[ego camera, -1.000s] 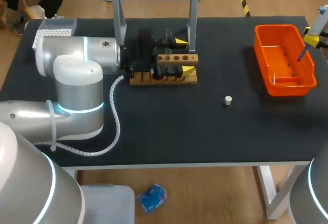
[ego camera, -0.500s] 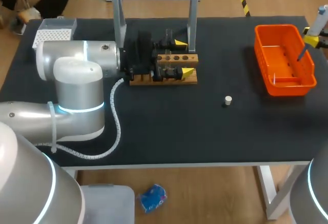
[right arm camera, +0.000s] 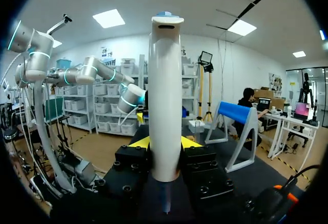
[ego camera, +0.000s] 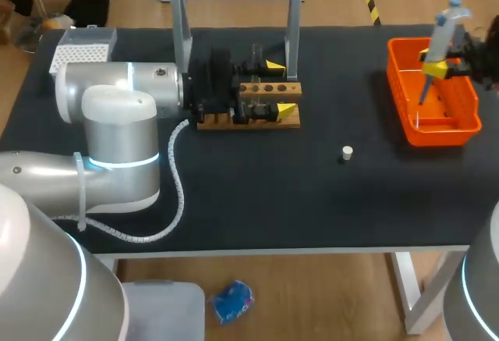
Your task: Invert the test tube, pick up the pipette, mount the tip to pipette, aspirate from beaker and dispense into the tube, eject the tip, return the pipette, and cap with the stopper.
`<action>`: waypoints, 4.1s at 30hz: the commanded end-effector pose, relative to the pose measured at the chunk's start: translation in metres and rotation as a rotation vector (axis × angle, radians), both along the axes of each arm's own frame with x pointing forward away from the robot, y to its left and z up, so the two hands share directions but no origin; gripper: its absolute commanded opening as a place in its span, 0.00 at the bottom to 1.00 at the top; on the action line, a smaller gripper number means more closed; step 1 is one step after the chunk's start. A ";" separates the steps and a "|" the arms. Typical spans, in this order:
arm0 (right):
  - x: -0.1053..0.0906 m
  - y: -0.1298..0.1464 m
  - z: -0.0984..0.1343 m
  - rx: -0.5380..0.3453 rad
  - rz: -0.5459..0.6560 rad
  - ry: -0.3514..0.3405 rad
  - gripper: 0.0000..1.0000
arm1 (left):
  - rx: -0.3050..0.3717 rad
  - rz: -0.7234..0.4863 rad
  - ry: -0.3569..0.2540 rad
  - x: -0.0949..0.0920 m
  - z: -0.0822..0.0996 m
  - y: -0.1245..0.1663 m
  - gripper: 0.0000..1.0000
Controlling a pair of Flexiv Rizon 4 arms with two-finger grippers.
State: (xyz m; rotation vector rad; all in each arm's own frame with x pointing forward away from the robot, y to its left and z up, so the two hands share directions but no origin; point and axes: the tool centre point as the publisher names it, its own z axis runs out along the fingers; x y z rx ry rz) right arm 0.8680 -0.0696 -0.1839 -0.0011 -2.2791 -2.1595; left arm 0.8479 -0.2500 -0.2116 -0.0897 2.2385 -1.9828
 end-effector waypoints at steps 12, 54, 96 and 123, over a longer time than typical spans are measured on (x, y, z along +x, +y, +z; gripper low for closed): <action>-0.023 0.106 -0.055 0.117 0.006 -0.038 0.00 | -0.002 0.004 -0.003 -0.001 -0.001 -0.001 1.00; -0.023 0.236 -0.086 0.077 0.094 -0.067 0.00 | -0.002 0.004 -0.003 -0.001 -0.001 -0.001 1.00; -0.017 0.259 -0.082 0.096 0.057 -0.073 0.00 | -0.002 0.004 -0.003 -0.001 -0.001 -0.001 0.07; -0.009 0.227 -0.079 0.044 0.013 -0.110 1.00 | -0.002 0.004 -0.003 -0.001 -0.001 -0.001 0.00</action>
